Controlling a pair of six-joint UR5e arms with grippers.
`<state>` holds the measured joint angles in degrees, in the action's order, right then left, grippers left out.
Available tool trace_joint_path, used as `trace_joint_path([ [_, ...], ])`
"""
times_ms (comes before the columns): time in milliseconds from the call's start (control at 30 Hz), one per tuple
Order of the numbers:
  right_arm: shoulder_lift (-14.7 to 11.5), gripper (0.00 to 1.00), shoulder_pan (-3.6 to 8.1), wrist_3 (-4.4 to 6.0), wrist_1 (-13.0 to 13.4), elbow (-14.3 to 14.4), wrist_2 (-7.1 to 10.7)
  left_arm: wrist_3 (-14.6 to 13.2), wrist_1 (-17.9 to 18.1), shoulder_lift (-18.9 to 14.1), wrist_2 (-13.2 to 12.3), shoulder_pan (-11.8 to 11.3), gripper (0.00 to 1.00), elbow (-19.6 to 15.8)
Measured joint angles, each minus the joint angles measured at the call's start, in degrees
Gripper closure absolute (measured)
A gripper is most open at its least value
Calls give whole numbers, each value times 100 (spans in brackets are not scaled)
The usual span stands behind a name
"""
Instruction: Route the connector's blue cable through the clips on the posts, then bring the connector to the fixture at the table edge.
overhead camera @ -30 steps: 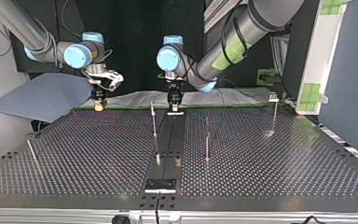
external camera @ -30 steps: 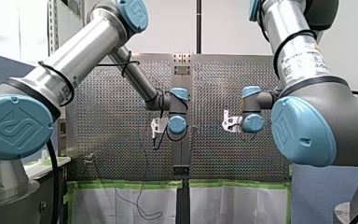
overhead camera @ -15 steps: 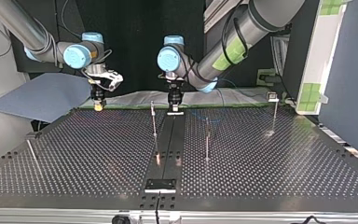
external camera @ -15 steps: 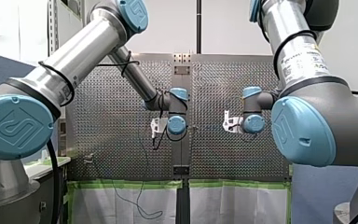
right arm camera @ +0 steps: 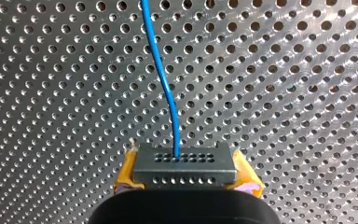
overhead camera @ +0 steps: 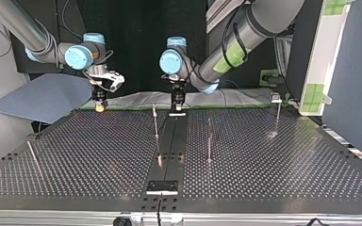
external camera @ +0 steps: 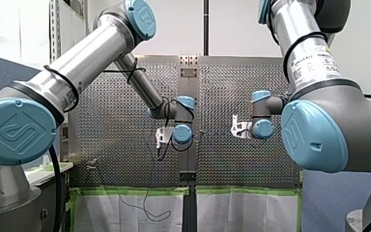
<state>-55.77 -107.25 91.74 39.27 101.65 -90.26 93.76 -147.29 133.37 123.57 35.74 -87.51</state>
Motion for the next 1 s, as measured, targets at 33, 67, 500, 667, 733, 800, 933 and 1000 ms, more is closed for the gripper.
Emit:
trace_joint_path([
  [33,4,100,2,1,1,-4,-3,10,2,3,-1,-1,100,26],
  [67,6,100,4,1,2,-6,-5,16,2,4,0,-3,100,49],
  [500,30,100,51,12,40,-75,-11,14,-45,7,-15,-79,100,316],
  [667,56,100,65,19,101,-117,-3,6,-77,11,-80,-132,100,413],
  [733,109,100,66,13,102,-152,-1,4,-89,15,-102,-148,100,429],
  [800,190,100,61,6,91,-202,0,3,-95,15,-114,-160,100,440],
  [933,397,100,39,-12,74,-318,-4,9,-100,17,-169,-197,100,460],
  [1000,473,100,32,-12,99,-340,-1,20,-121,53,-218,-224,100,494],
])
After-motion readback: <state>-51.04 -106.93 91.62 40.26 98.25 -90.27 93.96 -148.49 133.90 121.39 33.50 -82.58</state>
